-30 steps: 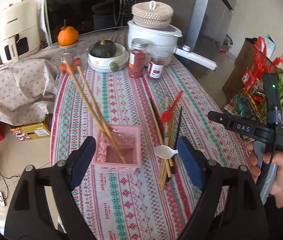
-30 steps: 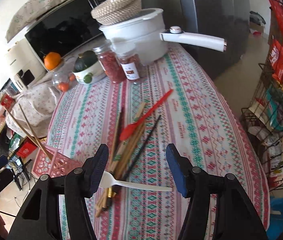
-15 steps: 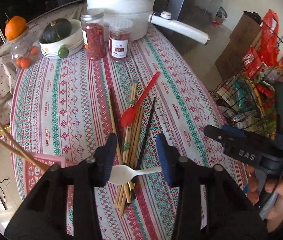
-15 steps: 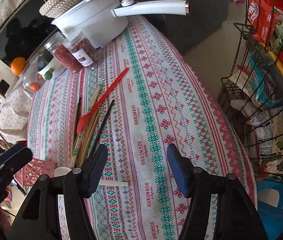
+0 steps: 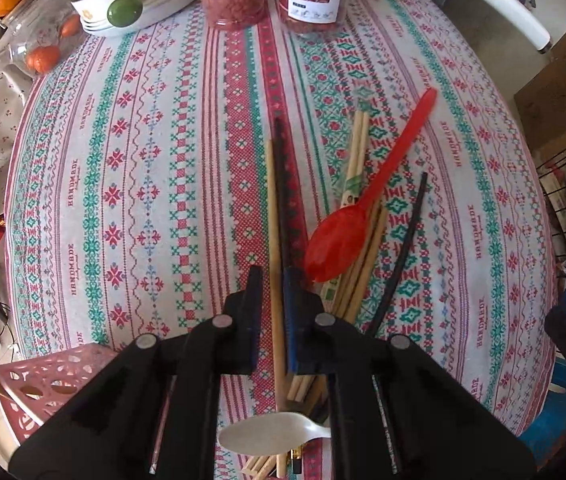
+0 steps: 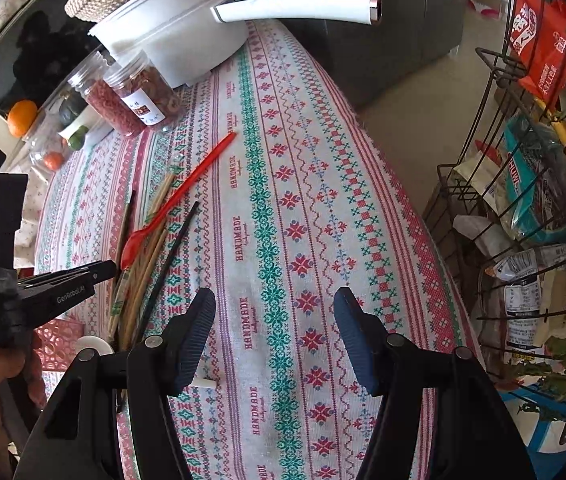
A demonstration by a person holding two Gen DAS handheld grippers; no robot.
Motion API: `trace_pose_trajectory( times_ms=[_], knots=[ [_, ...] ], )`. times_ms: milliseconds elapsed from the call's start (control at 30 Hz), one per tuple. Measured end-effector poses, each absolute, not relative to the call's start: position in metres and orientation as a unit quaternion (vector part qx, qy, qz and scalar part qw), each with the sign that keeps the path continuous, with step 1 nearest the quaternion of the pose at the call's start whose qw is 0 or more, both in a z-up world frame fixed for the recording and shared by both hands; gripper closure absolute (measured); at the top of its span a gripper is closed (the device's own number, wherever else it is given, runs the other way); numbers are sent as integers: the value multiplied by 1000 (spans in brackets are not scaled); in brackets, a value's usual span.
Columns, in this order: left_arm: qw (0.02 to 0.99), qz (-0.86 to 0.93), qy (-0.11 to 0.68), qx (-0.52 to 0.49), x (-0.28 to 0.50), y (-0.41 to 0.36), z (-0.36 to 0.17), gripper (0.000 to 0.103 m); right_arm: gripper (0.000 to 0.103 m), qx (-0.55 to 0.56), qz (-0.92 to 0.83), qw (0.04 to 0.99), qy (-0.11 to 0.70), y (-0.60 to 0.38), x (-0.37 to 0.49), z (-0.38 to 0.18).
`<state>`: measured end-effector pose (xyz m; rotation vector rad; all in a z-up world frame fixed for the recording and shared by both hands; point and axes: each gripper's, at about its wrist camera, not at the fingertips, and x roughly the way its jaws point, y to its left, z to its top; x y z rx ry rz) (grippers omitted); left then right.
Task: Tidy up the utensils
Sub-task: 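Grasp a wooden chopstick with the left tool while the right tool grasps the black chopstick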
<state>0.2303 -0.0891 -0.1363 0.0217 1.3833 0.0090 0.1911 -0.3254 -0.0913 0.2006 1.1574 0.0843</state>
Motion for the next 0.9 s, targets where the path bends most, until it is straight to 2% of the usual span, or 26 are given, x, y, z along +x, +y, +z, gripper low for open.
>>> trace_pose_trajectory(
  times_ms=[900],
  knots=[
    [768, 17, 640, 12, 233, -86, -139, 93, 39, 84, 43, 828, 552, -321, 194, -96]
  ],
)
